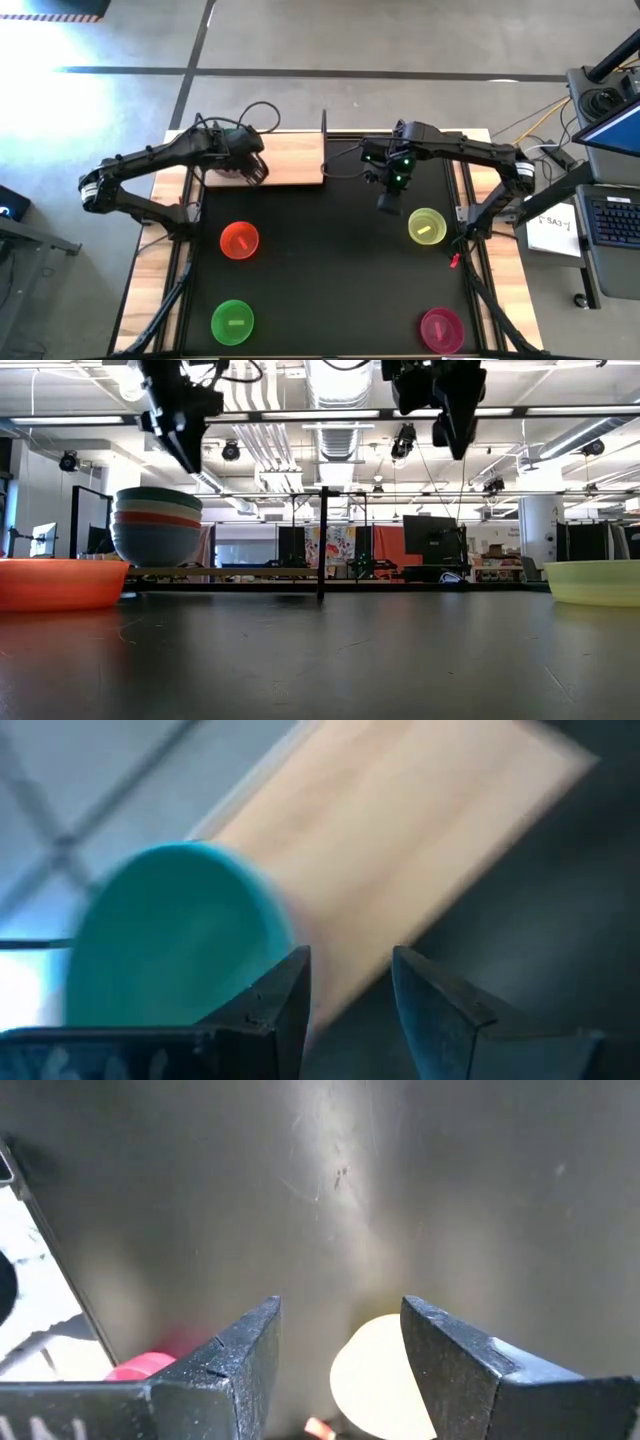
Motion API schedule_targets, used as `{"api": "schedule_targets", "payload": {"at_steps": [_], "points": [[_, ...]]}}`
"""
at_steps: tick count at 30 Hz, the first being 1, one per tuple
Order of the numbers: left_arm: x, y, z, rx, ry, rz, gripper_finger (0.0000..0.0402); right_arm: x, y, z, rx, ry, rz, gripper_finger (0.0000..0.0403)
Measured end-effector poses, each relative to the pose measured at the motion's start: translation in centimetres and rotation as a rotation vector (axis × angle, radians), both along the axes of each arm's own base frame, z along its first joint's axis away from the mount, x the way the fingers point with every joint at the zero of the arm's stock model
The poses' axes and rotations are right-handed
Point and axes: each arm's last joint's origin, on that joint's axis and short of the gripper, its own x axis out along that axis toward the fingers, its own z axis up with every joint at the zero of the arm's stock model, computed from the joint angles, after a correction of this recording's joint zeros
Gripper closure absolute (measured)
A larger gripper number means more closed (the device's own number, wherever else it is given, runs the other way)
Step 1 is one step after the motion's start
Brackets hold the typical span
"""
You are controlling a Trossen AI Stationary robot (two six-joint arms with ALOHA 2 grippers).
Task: Place and stack bowls onto a shelf
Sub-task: Put the yellow bowl on the shelf
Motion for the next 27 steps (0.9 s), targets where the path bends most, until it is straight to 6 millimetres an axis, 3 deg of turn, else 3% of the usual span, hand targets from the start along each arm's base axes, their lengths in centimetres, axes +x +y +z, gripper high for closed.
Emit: {"api": "schedule_targets", "payload": {"at_steps": [5, 13, 20, 27], "points": [[1.4, -1.6, 0.7, -0.049, -0.135, -0.053, 0.0276, -1.4, 1.9, -0.6, 0.017, 0.046, -0.012, 0.0209], [2.9, -5.0, 0.3, -0.084, -0.241, -0.119, 0.0276, -4.0, 6.6, -2.4, 0.038, 0.027, -0.045, 0.0209], [4.0, -8.1, 0.6, -0.105, -0.353, -0.208, 0.0276, -6.5, 9.7, -5.6, 0.024, 0.034, -0.189, 0.0209], [4.6, -9.8, 1.1, -0.088, -0.43, -0.276, 0.0276, -8.4, 11.1, -9.3, -0.061, 0.142, -0.338, 0.0209]]}}
